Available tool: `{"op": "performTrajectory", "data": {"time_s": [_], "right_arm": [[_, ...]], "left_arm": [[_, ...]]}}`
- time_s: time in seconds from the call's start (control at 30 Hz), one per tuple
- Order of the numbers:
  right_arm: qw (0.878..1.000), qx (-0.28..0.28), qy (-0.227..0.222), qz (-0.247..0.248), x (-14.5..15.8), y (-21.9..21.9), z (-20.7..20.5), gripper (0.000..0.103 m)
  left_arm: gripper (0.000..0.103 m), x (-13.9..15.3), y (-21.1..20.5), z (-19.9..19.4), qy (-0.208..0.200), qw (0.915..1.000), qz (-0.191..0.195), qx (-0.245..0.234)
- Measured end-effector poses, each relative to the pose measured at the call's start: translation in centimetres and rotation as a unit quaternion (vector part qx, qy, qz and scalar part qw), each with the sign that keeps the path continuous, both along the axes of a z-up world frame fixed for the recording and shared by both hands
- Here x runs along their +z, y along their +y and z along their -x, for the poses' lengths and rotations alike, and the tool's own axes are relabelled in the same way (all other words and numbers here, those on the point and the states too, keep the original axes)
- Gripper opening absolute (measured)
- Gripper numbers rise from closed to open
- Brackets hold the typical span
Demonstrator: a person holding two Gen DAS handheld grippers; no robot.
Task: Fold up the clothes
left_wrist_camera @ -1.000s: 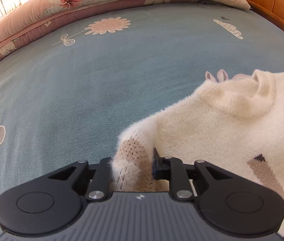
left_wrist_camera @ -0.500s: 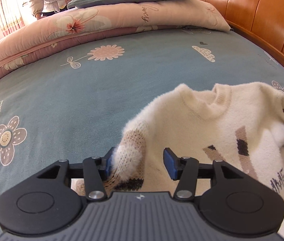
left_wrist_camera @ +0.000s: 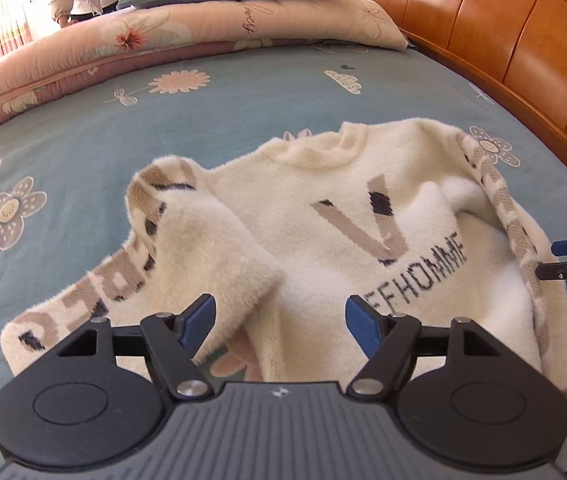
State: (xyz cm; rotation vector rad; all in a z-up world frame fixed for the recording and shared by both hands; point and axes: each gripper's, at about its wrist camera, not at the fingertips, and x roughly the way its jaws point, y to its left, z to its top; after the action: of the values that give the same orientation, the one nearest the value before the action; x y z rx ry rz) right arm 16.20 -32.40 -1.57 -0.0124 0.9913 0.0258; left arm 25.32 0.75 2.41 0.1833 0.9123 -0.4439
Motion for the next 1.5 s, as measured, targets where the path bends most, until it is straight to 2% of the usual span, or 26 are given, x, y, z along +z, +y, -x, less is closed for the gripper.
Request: {"op": "performTrajectory", "data": {"time_s": [0.2, 0.27, 0.37, 0.43, 0.47, 0.5, 0.6, 0.73, 0.97, 1.13, 1.33, 1.37, 1.47, 1.5], "right_arm": [[0.998, -0.016, 0.015, -0.055, -1.3, 1.4, 2.1, 0.060], [0.998, -0.021, 0.021, -0.052, -1.9, 2.0, 2.5, 0.060], [0.998, -0.024, 0.034, -0.037, -3.1, 2.5, 2.7, 0.060], [0.999, -0.017, 0.030, -0.023, -3.6, 2.3, 3.0, 0.050], [0.999, -0.008, 0.026, -0.021, -3.6, 2.1, 3.2, 0.031], [0.999, -0.001, 0.024, -0.021, -3.5, 1.9, 3.4, 0.016], [1.000, 0.012, 0.013, 0.004, -2.6, 1.0, 4.0, 0.010], [0.999, -0.002, 0.001, 0.035, -1.1, -1.4, 4.0, 0.010], [0.993, -0.059, -0.019, 0.101, 0.7, -7.2, 2.0, 0.010], [0.981, -0.102, -0.031, 0.161, 1.1, -10.5, -0.6, 0.010], [0.960, -0.152, -0.046, 0.232, 1.5, -14.5, -3.7, 0.010], [0.959, -0.159, -0.049, 0.228, 1.5, -15.0, -3.9, 0.016], [0.966, -0.177, -0.056, 0.178, 1.1, -15.8, -3.8, 0.021], [0.968, -0.183, -0.058, 0.162, 1.0, -16.1, -3.7, 0.027]], "left_arm": [[0.073, -4.0, -0.1, 4.1, 0.046, 0.9981, 0.040, 0.013], [0.073, -5.1, 0.1, 5.1, 0.056, 0.9965, 0.059, 0.021], [0.074, -6.0, 0.1, 6.3, 0.059, 0.9956, 0.065, 0.031], [0.074, -6.4, 0.2, 6.9, 0.059, 0.9954, 0.067, 0.035], [0.074, -6.6, 0.2, 7.2, 0.060, 0.9952, 0.068, 0.037], [0.075, -6.8, 0.4, 7.4, 0.062, 0.9949, 0.070, 0.038], [0.075, -7.1, 0.6, 7.5, 0.063, 0.9944, 0.074, 0.040], [0.075, -7.1, 0.7, 7.3, 0.061, 0.9946, 0.072, 0.043], [0.075, -7.7, 0.6, 6.6, 0.069, 0.9942, 0.069, 0.046], [0.075, -8.3, 0.6, 6.2, 0.077, 0.9936, 0.064, 0.053], [0.075, -8.9, 0.7, 5.8, 0.084, 0.9928, 0.058, 0.061], [0.075, -8.9, 0.8, 5.7, 0.085, 0.9928, 0.057, 0.062], [0.075, -9.0, 0.9, 5.5, 0.083, 0.9926, 0.060, 0.065], [0.075, -9.0, 1.1, 5.3, 0.083, 0.9924, 0.063, 0.065]]}}
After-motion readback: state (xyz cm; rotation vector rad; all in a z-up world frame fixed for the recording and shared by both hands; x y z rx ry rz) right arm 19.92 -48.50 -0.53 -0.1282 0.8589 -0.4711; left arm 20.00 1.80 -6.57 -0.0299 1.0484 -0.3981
